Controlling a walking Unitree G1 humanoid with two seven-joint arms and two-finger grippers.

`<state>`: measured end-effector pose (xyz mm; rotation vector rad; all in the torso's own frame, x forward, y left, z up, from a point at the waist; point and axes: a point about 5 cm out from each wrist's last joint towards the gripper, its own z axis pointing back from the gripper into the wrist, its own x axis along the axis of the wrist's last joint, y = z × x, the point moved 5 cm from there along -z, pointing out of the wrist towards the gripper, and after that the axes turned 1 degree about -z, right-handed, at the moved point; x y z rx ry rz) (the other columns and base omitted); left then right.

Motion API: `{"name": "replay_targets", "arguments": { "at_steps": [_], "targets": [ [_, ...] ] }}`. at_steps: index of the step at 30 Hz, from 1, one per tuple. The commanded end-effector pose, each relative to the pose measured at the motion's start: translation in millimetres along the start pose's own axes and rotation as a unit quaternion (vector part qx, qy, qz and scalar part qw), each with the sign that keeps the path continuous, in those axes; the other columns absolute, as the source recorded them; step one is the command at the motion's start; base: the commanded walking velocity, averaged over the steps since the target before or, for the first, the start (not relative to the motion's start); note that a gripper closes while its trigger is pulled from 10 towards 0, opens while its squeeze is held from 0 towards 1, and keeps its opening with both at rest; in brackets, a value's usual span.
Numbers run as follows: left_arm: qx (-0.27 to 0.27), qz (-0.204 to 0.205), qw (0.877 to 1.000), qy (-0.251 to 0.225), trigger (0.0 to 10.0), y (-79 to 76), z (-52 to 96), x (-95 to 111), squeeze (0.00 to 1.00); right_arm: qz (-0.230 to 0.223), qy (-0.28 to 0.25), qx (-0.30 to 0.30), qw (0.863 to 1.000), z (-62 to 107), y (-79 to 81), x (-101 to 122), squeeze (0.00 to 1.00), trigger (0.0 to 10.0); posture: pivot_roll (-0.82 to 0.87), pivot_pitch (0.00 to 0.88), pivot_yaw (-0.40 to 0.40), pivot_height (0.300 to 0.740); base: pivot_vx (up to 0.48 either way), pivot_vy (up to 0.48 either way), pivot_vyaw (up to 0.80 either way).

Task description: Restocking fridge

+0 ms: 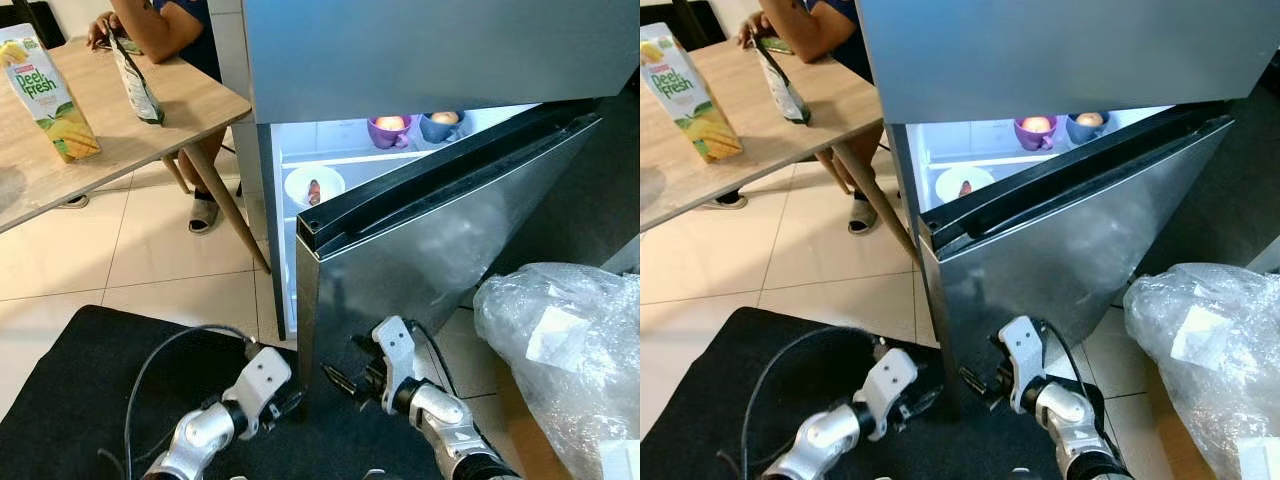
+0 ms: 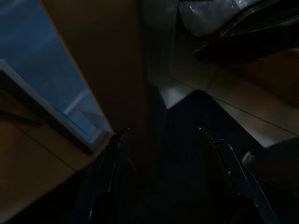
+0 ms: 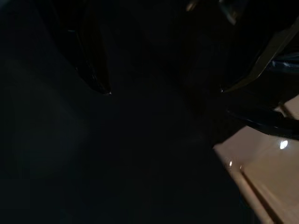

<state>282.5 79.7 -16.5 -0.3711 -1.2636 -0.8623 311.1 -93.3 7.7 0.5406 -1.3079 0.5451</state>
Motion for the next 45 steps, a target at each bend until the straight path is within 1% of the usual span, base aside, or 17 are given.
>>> {"name": "replay_targets", "arguments": {
  "at_steps": [1, 7, 9, 11, 14, 20, 23, 24, 29, 30, 34, 36, 39, 41, 42, 44, 45],
  "targets": [
    [-0.015, -0.002, 1.0, 0.0, 10.0, -11.3, -4.2, 0.4, 0.0, -0.002, -0.018, -0.007, 1.0, 0.4, -0.9, 4.8, 0.0, 10.0, -0.14, 0.137, 0.02, 0.74, 0.0, 0.0, 0.0],
    [0.024, -0.013, 0.998, -0.055, 10.0, -0.5, -6.6, 21.0, 0.0, -0.002, -0.064, -0.026, 0.998, -4.8, -3.1, 23.0, 0.0, 10.0, -0.14, 0.138, 0.022, 0.74, 0.0, 0.0, 0.0],
    [0.024, -0.013, 0.998, -0.055, 10.0, -0.5, -6.6, 21.0, 0.0, -0.002, -0.064, -0.026, 0.998, -4.8, -3.1, 23.0, 0.0, 10.0, -0.14, 0.138, 0.022, 0.74, 0.0, 0.0, 0.0],
    [0.058, 0.009, 0.993, -0.103, 10.0, 8.8, -0.5, 34.9, 0.0, 0.001, -0.083, -0.049, 0.995, -9.4, -6.9, 32.8, 0.0, 10.0, -0.13, 0.141, 0.021, 0.74, 0.0, 0.0, 0.0],
    [0.081, 0.026, 0.987, -0.139, 10.0, 13.6, 6.4, 45.0, 0.0, -0.002, -0.094, -0.061, 0.994, -12.6, -9.2, 38.8, 0.0, 10.0, -0.13, 0.141, 0.021, 0.74, 0.0, 0.0, 0.0],
    [0.11, 0.008, 0.979, -0.173, 10.0, 19.0, 17.0, 58.3, 0.0, -0.002, -0.1, -0.062, 0.993, -23.2, -6.1, 47.7, 0.0, 10.0, -0.13, 0.143, 0.018, 0.74, 0.0, 0.0, 0.0],
    [0.129, -0.001, 0.974, -0.186, 10.0, 23.7, 21.1, 63.5, 0.0, -0.001, -0.102, -0.058, 0.993, -35.5, 0.2, 55.7, 0.0, 10.0, -0.13, 0.142, 0.018, 0.74, 0.0, 0.0, 0.0],
    [0.14, -0.002, 0.971, -0.192, 10.0, 27.6, 24.3, 66.6, 0.0, 0.002, -0.097, -0.059, 0.994, -50.6, 6.0, 65.5, 0.0, 10.0, -0.13, 0.143, 0.019, 0.74, 0.0, 0.0, 0.0],
    [0.153, -0.001, 0.969, -0.193, 10.0, 32.1, 29.5, 68.4, 0.0, 0.009, -0.105, -0.046, 0.993, -85.3, 24.8, 100.9, 0.0, 10.0, -0.13, 0.137, 0.018, 0.74, 0.0, 0.0, 0.0],
    [0.153, -0.001, 0.969, -0.193, 10.0, 32.1, 29.5, 68.4, 0.0, 0.009, -0.105, -0.046, 0.993, -85.3, 24.8, 100.9, 0.0, 10.0, -0.13, 0.137, 0.018, 0.74, 0.0, 0.0, 0.0],
    [0.165, -0.005, 0.968, -0.191, 10.0, 36.5, 33.0, 68.8, 0.0, 0.019, -0.123, -0.018, 0.992, -112.7, 54.0, 138.8, 0.0, 10.0, -0.12, 0.131, 0.011, 0.74, 0.0, 0.0, 0.0],
    [0.17, -0.005, 0.967, -0.19, 10.0, 38.6, 34.8, 68.7, 0.0, 0.016, -0.14, -0.006, 0.99, -120.4, 68.6, 153.5, 0.0, 10.0, -0.11, 0.131, 0.008, 0.74, 0.0, 0.0, 0.0],
    [0.174, -0.006, 0.967, -0.188, 10.0, 39.8, 36.5, 67.8, 0.0, 0.019, -0.159, -0.004, 0.987, -122.6, 77.0, 162.3, 0.0, 10.0, -0.11, 0.133, 0.004, 0.74, 0.0, 0.0, 0.0],
    [0.176, -0.006, 0.967, -0.185, 10.0, 39.7, 37.8, 66.8, 0.0, 0.02, -0.154, -0.006, 0.988, -120.7, 76.1, 155.2, 0.0, 10.0, -0.11, 0.137, 0.0, 0.74, 0.0, 0.0, 0.0],
    [0.176, -0.006, 0.967, -0.183, 10.0, 39.2, 38.8, 65.9, 0.0, 0.018, -0.134, -0.013, 0.991, -116.3, 69.3, 139.0, 0.0, 10.0, -0.11, 0.14, 0.001, 0.74, 0.0, 0.0, 0.0],
    [0.176, -0.005, 0.967, -0.182, 10.0, 39.0, 39.1, 65.2, 0.0, 0.02, -0.126, -0.017, 0.992, -114.0, 66.1, 132.2, 0.0, 10.0, -0.11, 0.14, 0.001, 0.74, 0.0, 0.0, 0.0],
    [0.175, -0.005, 0.968, -0.179, 10.0, 38.4, 39.0, 64.0, 0.0, 0.021, -0.109, -0.024, 0.994, -108.2, 58.8, 117.5, 0.0, 10.0, -0.12, 0.142, 0.003, 0.74, 0.0, 0.0, 0.0]
  ]
}}
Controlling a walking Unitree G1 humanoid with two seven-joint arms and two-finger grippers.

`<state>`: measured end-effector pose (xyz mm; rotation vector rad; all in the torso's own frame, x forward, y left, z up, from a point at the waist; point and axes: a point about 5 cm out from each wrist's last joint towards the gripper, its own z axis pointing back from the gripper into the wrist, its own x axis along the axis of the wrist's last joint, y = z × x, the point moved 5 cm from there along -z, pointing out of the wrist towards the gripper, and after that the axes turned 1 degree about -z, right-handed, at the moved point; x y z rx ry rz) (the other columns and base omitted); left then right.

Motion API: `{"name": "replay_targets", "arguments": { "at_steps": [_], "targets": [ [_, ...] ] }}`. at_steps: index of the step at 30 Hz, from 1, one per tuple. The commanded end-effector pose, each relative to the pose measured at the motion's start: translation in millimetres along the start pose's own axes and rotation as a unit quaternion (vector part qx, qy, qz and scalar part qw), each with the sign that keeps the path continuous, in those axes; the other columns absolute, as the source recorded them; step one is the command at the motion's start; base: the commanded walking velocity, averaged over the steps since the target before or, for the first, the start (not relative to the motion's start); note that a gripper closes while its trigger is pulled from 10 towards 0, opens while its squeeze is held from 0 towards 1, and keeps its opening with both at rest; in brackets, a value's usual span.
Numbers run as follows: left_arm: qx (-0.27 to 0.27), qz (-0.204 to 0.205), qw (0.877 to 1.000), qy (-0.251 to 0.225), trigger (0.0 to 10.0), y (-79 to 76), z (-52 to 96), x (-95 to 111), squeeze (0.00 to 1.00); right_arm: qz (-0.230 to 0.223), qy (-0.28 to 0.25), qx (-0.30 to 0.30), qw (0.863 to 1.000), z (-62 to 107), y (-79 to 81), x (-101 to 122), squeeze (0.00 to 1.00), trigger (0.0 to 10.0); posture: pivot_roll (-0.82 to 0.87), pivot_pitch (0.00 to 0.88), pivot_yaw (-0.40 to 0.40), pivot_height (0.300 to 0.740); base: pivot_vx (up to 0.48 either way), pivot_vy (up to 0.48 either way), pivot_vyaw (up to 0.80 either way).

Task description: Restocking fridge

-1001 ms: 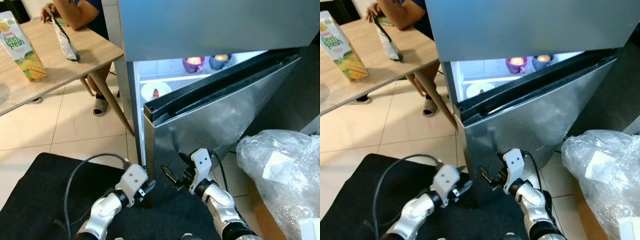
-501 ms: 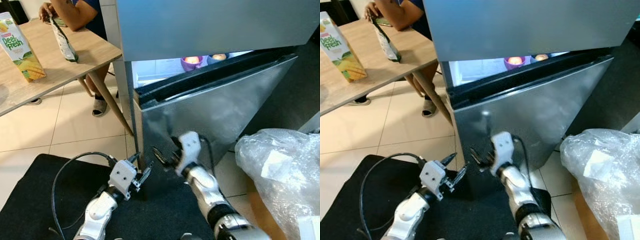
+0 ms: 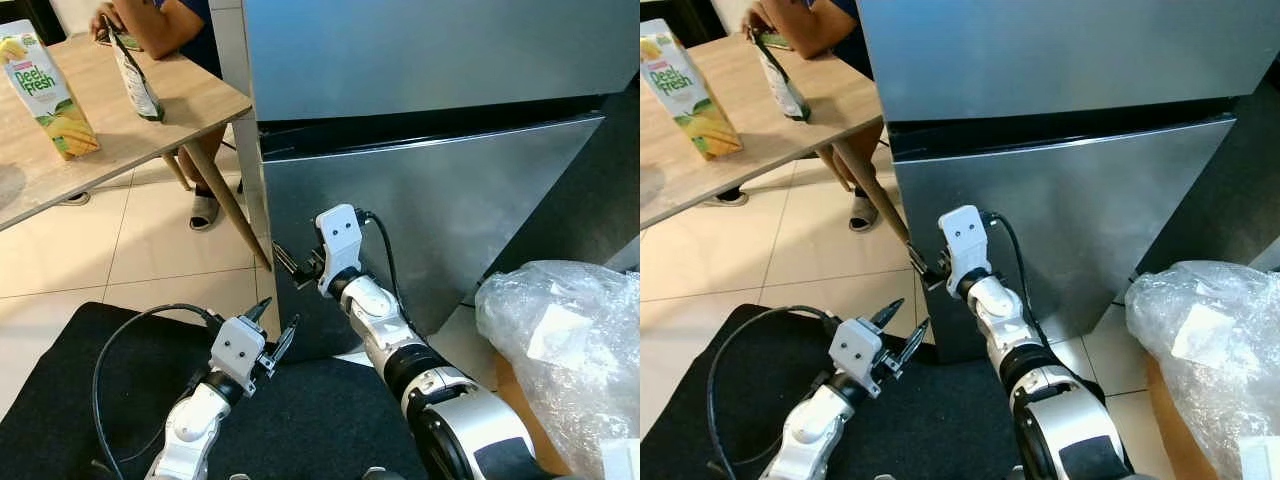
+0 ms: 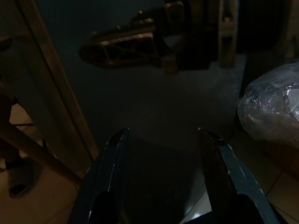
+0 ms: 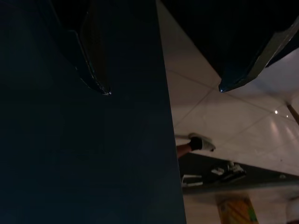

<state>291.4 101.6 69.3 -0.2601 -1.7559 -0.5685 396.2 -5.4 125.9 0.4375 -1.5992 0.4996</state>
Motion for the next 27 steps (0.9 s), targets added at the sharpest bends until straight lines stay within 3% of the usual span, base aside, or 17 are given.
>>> {"name": "replay_targets", "arguments": {
  "at_steps": [1, 2, 3, 6, 7, 8, 10, 11, 13, 15, 20, 23, 27],
  "targets": [
    [0.0, -0.004, 1.0, 0.018, 10.0, 2.2, 7.2, -6.2, 0.0, -0.041, 0.012, 0.035, 0.998, 0.4, 42.6, -15.7, 0.0, 10.0, -0.12, 0.142, 0.003, 0.74, 0.0, 0.0, 0.0],
    [-0.001, -0.005, 1.0, 0.021, 10.0, 1.5, 7.7, -7.6, 0.0, -0.038, 0.031, 0.029, 0.998, 10.3, 35.9, -30.2, 0.0, 10.0, -0.12, 0.142, 0.003, 0.74, 0.0, 0.0, 0.0],
    [-0.001, -0.005, 1.0, 0.021, 10.0, 1.5, 7.7, -7.6, 0.0, -0.038, 0.031, 0.029, 0.998, 10.3, 35.9, -30.2, 0.0, 10.0, -0.12, 0.142, 0.003, 0.74, 0.0, 0.0, 0.0],
    [-0.005, -0.001, 1.0, 0.031, 10.0, 0.3, 5.3, -10.8, 0.0, -0.018, 0.1, -0.011, 0.995, 45.5, 9.7, -75.7, 0.0, 10.0, -0.12, 0.145, 0.007, 0.74, 0.0, 0.0, 0.0],
    [-0.005, -0.001, 1.0, 0.031, 10.0, 0.3, 5.3, -10.8, 0.0, -0.018, 0.1, -0.011, 0.995, 45.5, 9.7, -75.7, 0.0, 10.0, -0.12, 0.145, 0.007, 0.74, 0.0, 0.0, 0.0],
    [-0.01, -0.006, 0.999, 0.045, 10.0, 1.2, -1.5, -15.2, 0.0, -0.031, 0.133, -0.039, 0.99, 73.4, -7.8, -100.5, 0.0, 10.0, -0.13, 0.148, 0.008, 0.74, 0.0, 0.0, 0.0],
    [-0.01, -0.006, 0.999, 0.045, 10.0, 1.2, -1.5, -15.2, 0.0, -0.031, 0.133, -0.039, 0.99, 73.4, -7.8, -100.5, 0.0, 10.0, -0.13, 0.148, 0.008, 0.74, 0.0, 0.0, 0.0],
    [-0.017, -0.006, 0.999, 0.045, 10.0, 1.7, -7.1, -15.0, 0.0, -0.04, 0.142, -0.049, 0.988, 85.7, -14.5, -109.1, 0.0, 10.0, -0.13, 0.153, 0.011, 0.74, 0.0, 0.0, 0.0],
    [-0.05, -0.004, 0.998, 0.046, 10.0, 4.8, -33.4, -11.6, 0.0, -0.051, 0.152, -0.075, 0.984, 116.7, -29.7, -125.0, 0.0, 10.0, -0.15, 0.164, 0.029, 0.74, 0.0, 0.0, 0.0],
    [-0.078, -0.007, 0.996, 0.049, 10.0, 7.8, -54.7, -6.0, 0.0, -0.053, 0.149, -0.094, 0.983, 132.1, -38.8, -129.3, 0.0, 10.0, -0.16, 0.171, 0.042, 0.74, 0.0, 0.0, 0.0],
    [-0.109, -0.048, 0.991, 0.064, 10.0, 17.7, -85.6, 5.4, 0.0, -0.041, 0.122, -0.12, 0.984, 134.7, -49.2, -120.0, 0.0, 10.0, -0.19, 0.189, 0.078, 0.74, 0.0, 0.0, 0.0],
    [-0.106, -0.059, 0.99, 0.07, 10.0, 23.1, -91.8, 8.2, 0.0, -0.036, 0.113, -0.122, 0.985, 133.1, -50.1, -116.2, 0.0, 10.0, -0.2, 0.194, 0.084, 0.74, 0.0, 0.0, 0.0],
    [-0.086, -0.1, 0.988, 0.086, 10.0, 46.7, -105.0, 16.9, 0.0, -0.028, 0.088, -0.121, 0.988, 127.8, -51.6, -104.7, 0.0, 10.0, -0.21, 0.223, 0.102, 0.74, 0.0, 0.0, 0.0]
  ]
}}
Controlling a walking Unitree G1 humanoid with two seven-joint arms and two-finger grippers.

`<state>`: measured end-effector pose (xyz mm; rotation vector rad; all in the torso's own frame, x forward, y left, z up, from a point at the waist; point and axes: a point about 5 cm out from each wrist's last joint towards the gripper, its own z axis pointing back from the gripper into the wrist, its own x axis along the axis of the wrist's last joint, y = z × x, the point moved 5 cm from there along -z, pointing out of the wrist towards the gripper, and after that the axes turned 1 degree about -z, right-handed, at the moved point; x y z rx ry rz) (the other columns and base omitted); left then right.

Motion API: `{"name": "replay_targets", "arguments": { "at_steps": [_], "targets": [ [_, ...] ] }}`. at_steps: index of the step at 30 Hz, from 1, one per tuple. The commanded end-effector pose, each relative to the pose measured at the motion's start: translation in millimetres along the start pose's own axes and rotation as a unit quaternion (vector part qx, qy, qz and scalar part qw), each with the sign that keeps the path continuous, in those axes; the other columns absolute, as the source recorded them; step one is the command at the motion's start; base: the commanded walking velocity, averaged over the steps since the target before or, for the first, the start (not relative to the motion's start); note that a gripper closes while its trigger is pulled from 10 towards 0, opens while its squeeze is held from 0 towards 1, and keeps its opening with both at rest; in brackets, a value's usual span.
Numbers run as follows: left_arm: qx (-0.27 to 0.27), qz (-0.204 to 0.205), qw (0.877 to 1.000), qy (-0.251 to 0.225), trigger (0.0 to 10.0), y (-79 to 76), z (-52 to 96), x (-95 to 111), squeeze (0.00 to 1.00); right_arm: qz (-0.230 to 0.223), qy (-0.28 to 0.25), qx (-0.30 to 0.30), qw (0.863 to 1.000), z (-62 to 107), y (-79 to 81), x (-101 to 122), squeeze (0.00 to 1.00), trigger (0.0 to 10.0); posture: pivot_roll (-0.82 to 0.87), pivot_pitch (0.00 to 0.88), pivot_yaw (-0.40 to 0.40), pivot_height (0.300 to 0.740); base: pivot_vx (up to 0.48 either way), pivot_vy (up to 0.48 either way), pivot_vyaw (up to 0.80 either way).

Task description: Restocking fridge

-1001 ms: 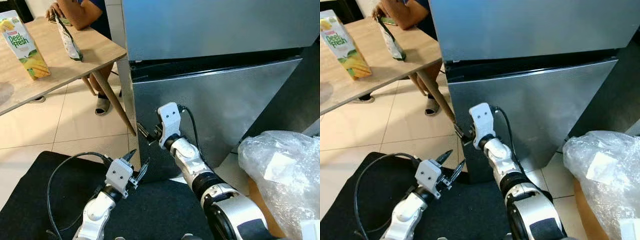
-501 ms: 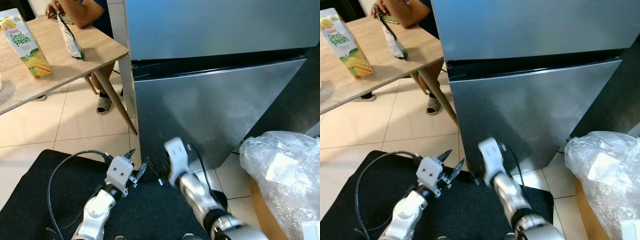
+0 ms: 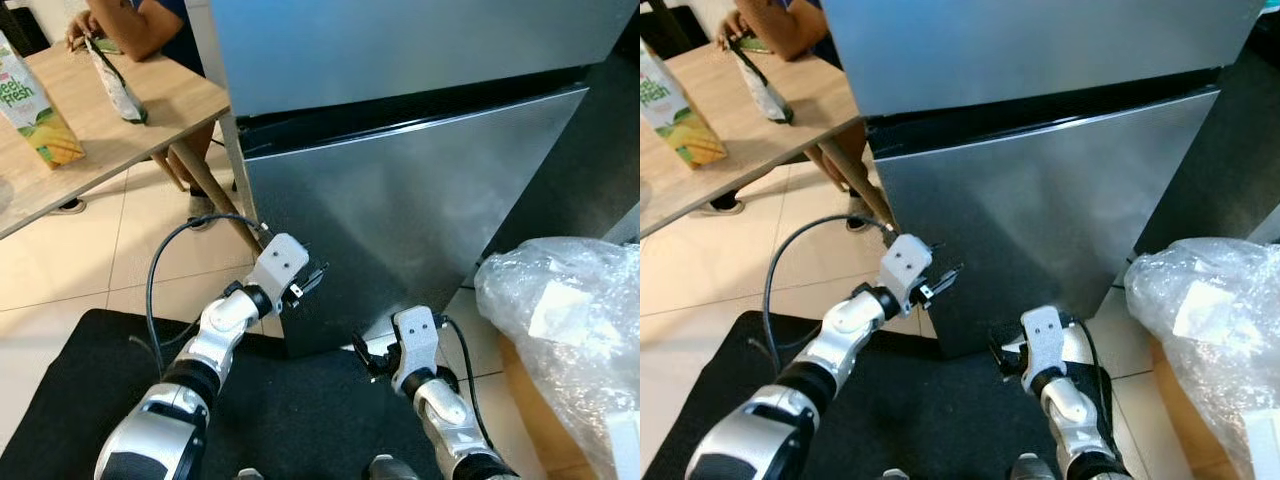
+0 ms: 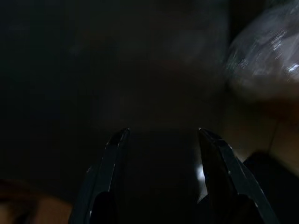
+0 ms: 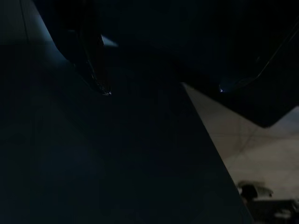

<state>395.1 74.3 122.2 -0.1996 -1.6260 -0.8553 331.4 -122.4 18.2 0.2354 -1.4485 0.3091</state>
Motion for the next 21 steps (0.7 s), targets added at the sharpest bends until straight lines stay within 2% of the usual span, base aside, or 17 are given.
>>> {"name": "replay_targets", "arguments": {
  "at_steps": [1, 7, 9, 14, 16, 17, 19, 21],
  "targets": [
    [0.005, -0.015, 0.999, 0.033, 10.0, 12.0, 5.9, -11.4, 0.0, -0.011, -0.007, -0.003, 1.0, 2.3, 2.5, 0.2, 0.0, 10.0, -0.21, 0.227, 0.102, 0.74, 0.0, 0.0, 0.0],
    [0.019, -0.048, 0.997, 0.058, 10.0, 37.8, 11.9, -13.3, 0.0, -0.014, -0.021, 0.0, 1.0, 3.6, 5.4, 5.0, 0.0, 10.0, -0.2, 0.262, 0.097, 0.74, 0.0, 0.0, 0.0],
    [0.038, -0.064, 0.995, 0.073, 10.0, 54.6, 16.4, -14.0, 0.0, -0.015, -0.024, 0.001, 1.0, 5.1, 7.8, 5.6, 0.0, 10.0, -0.19, 0.284, 0.092, 0.74, 0.0, 0.0, 0.0],
    [0.084, -0.104, 0.986, 0.095, 10.0, 83.6, 25.3, -12.9, 0.0, -0.016, -0.026, 0.005, 1.0, 7.4, 11.8, 6.1, 0.0, 10.0, -0.19, 0.301, 0.086, 0.74, 0.0, 0.0, 0.0],
    [0.144, -0.139, 0.974, 0.104, 10.0, 108.2, 33.1, -8.4, 0.0, -0.018, -0.027, 0.005, 0.999, 8.1, 12.8, 6.3, 0.0, 10.0, -0.19, 0.303, 0.084, 0.74, 0.0, 0.0, 0.0],
    [0.196, -0.147, 0.964, 0.108, 10.0, 127.5, 40.4, -4.1, 0.0, -0.018, -0.027, 0.006, 0.999, 8.4, 13.5, 6.2, 0.0, 10.0, -0.19, 0.301, 0.083, 0.74, 0.0, 0.0, 0.0],
    [0.26, -0.142, 0.95, 0.101, 10.0, 153.9, 52.9, 5.1, 0.0, -0.018, -0.027, 0.007, 0.999, 8.7, 14.6, 6.0, 0.0, 10.0, -0.19, 0.298, 0.083, 0.74, 0.0, 0.0, 0.0],
    [0.261, -0.14, 0.95, 0.098, 10.0, 155.4, 53.6, 6.2, 0.0, -0.019, -0.027, 0.008, 0.999, 8.8, 14.8, 6.0, 0.0, 10.0, -0.19, 0.298, 0.083, 0.74, 0.0, 0.0, 0.0]
  ]
}}
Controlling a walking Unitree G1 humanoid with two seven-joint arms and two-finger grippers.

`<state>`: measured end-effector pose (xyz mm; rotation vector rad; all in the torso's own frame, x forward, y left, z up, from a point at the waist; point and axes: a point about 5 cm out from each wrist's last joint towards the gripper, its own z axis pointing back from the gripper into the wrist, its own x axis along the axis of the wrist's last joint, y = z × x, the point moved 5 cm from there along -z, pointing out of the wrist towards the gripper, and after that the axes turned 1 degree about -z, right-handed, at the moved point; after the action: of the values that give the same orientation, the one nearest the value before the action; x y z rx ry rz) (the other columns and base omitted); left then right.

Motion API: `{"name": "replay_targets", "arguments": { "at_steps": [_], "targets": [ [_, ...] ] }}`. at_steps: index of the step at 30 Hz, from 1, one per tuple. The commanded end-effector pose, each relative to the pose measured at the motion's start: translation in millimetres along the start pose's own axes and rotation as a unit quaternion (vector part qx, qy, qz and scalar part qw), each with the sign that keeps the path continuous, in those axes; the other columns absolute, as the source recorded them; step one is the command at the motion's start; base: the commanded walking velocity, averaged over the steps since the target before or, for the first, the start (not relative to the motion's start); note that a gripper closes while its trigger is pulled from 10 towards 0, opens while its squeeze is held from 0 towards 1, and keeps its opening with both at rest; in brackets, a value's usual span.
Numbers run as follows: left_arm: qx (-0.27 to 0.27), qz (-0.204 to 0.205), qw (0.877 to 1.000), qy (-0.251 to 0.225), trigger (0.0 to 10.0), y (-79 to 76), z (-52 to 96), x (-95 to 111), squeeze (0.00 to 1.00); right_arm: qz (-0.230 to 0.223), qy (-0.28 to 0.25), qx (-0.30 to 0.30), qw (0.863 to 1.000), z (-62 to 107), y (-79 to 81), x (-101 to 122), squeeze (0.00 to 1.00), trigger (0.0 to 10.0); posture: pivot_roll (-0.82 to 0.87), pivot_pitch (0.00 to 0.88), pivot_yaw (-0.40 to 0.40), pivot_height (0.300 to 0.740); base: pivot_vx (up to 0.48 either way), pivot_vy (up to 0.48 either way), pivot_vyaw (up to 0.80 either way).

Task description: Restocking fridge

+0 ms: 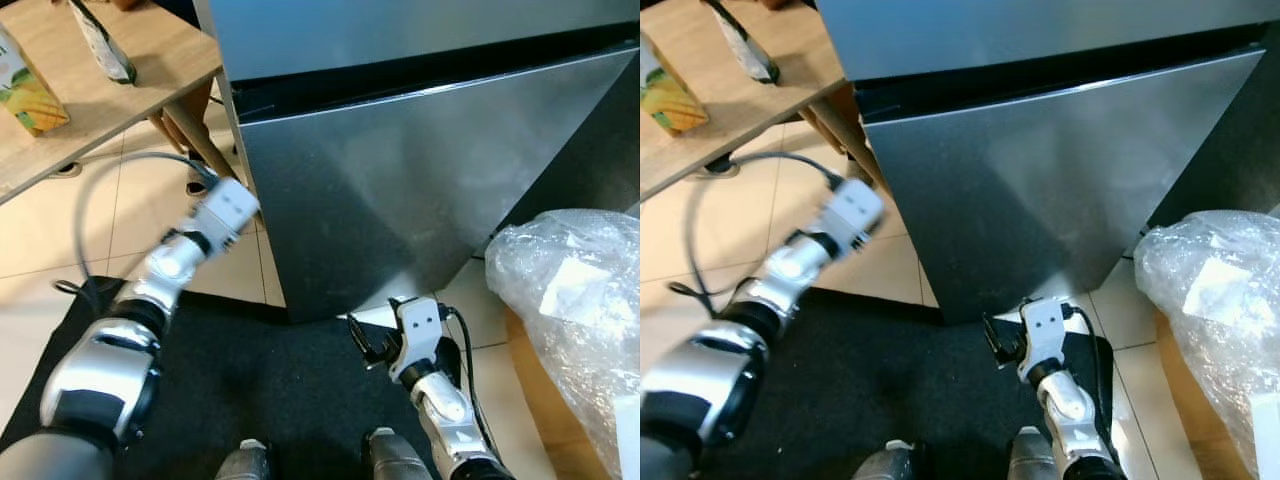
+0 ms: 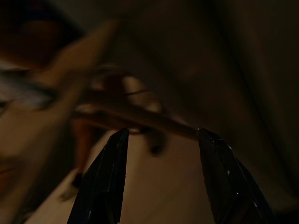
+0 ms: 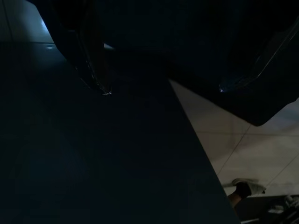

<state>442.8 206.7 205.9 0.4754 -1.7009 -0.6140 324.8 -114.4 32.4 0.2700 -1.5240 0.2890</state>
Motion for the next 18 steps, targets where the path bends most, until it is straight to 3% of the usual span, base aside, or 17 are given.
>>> {"name": "replay_targets", "arguments": {
  "at_steps": [1, 4, 6, 7, 10, 11, 12, 13, 15, 16, 17, 18],
  "targets": [
    [0.002, 0.0, 1.0, 0.02, 10.0, 1.8, 6.6, -14.2, 0.0, -0.008, 0.014, 0.005, 1.0, 4.4, 5.6, -7.8, 0.0, 10.0, -0.19, 0.296, 0.084, 0.74, 0.0, 0.0, 0.0],
    [-0.02, 0.028, 0.999, 0.003, 10.0, -5.0, 8.3, -11.1, 0.0, -0.008, 0.018, 0.008, 1.0, 4.5, 7.0, -9.3, 0.0, 10.0, -0.19, 0.282, 0.084, 0.74, 0.0, 0.0, 0.0],
    [-0.063, 0.062, 0.996, 0.0, 10.0, -24.9, 14.0, -15.4, 0.0, -0.008, 0.03, 0.014, 0.999, 5.6, 9.4, -13.8, 0.0, 10.0, -0.19, 0.27, 0.085, 0.74, 0.0, 0.0, 0.0],
    [-0.063, 0.062, 0.996, 0.0, 10.0, -24.9, 14.0, -15.4, 0.0, -0.008, 0.03, 0.014, 0.999, 5.6, 9.4, -13.8, 0.0, 10.0, -0.19, 0.27, 0.085, 0.74, 0.0, 0.0, 0.0],
    [-0.107, 0.137, 0.984, 0.024, 10.0, -60.3, 31.8, -35.3, 0.0, -0.001, 0.065, 0.036, 0.997, 10.7, 16.3, -28.1, 0.0, 10.0, -0.2, 0.258, 0.084, 0.74, 0.0, 0.0, 0.0],
    [-0.107, 0.137, 0.984, 0.024, 10.0, -60.3, 31.8, -35.3, 0.0, -0.001, 0.065, 0.036, 0.997, 10.7, 16.3, -28.1, 0.0, 10.0, -0.2, 0.258, 0.084, 0.74, 0.0, 0.0, 0.0],
    [-0.134, 0.156, 0.977, 0.052, 10.0, -87.3, 47.6, -51.2, 0.0, 0.002, 0.086, 0.041, 0.995, 15.2, 16.0, -37.3, 0.0, 10.0, -0.19, 0.245, 0.074, 0.74, 0.0, 0.0, 0.0],
    [-0.134, 0.156, 0.977, 0.052, 10.0, -87.3, 47.6, -51.2, 0.0, 0.002, 0.086, 0.041, 0.995, 15.2, 16.0, -37.3, 0.0, 10.0, -0.19, 0.245, 0.074, 0.74, 0.0, 0.0, 0.0],
    [-0.214, 0.179, 0.957, 0.079, 10.0, -134.4, 72.7, -62.8, 0.0, 0.01, 0.102, 0.039, 0.994, 19.6, 12.1, -44.0, 0.0, 10.0, -0.19, 0.24, 0.069, 0.74, 0.0, 0.0, 0.0],
    [-0.214, 0.179, 0.957, 0.079, 10.0, -134.4, 72.7, -62.8, 0.0, 0.01, 0.102, 0.039, 0.994, 19.6, 12.1, -44.0, 0.0, 10.0, -0.19, 0.24, 0.069, 0.74, 0.0, 0.0, 0.0],
    [-0.246, 0.183, 0.948, 0.083, 10.0, -150.5, 81.1, -63.3, 0.0, 0.011, 0.104, 0.038, 0.994, 20.4, 10.5, -45.1, 0.0, 10.0, -0.19, 0.239, 0.068, 0.74, 0.0, 0.0, 0.0],
    [-0.246, 0.183, 0.948, 0.083, 10.0, -150.5, 81.1, -63.3, 0.0, 0.011, 0.104, 0.038, 0.994, 20.4, 10.5, -45.1, 0.0, 10.0, -0.19, 0.239, 0.068, 0.74, 0.0, 0.0, 0.0]
  ]
}}
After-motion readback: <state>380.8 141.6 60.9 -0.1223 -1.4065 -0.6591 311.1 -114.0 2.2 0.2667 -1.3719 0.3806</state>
